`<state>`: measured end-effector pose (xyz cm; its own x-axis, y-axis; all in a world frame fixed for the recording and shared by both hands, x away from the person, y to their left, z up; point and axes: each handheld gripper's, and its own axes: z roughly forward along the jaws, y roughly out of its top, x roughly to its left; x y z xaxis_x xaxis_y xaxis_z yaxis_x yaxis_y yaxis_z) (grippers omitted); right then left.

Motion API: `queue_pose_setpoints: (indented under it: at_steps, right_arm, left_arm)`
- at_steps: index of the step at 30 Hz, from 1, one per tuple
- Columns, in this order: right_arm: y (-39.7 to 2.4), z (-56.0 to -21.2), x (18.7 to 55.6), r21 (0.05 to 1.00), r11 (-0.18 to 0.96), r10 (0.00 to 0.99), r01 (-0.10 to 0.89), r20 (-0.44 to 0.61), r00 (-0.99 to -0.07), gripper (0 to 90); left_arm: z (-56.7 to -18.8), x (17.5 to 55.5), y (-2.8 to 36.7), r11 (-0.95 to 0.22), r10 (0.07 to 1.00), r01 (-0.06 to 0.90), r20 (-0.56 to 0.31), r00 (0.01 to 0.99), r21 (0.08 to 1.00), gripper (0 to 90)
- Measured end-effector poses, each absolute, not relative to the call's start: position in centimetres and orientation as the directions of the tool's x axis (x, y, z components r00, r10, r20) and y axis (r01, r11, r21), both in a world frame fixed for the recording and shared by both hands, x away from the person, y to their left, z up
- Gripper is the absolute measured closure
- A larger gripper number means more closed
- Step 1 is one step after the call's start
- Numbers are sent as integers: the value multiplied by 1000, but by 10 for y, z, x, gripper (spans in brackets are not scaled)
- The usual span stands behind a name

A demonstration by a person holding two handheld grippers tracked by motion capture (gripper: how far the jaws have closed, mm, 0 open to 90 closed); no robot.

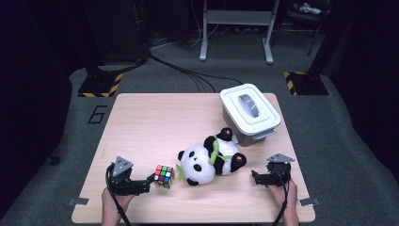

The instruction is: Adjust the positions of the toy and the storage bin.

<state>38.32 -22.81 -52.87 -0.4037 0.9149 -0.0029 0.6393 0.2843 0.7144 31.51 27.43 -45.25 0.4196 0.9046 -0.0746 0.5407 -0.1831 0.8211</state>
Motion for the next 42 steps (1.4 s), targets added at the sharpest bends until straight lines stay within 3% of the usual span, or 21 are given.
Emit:
queue_pose_setpoints:
  at_steps: [13,20,24,42]
  right_arm:
    - [-228,-529,383,715,284,914,639,-2,-405,0]
    - [-228,-529,383,715,285,914,638,-2,-406,0]
    - [-228,-529,383,715,285,914,638,-2,-406,0]
    - [-228,-529,383,716,285,914,638,-2,-406,1]
  left_arm:
    - [-480,330,221,-293,886,561,0,463,774,6]
    - [-502,337,220,-336,867,586,-1,499,738,186]
    - [-504,339,220,-338,858,577,-9,514,743,339]
    - [-492,327,242,-310,878,531,24,477,789,344]
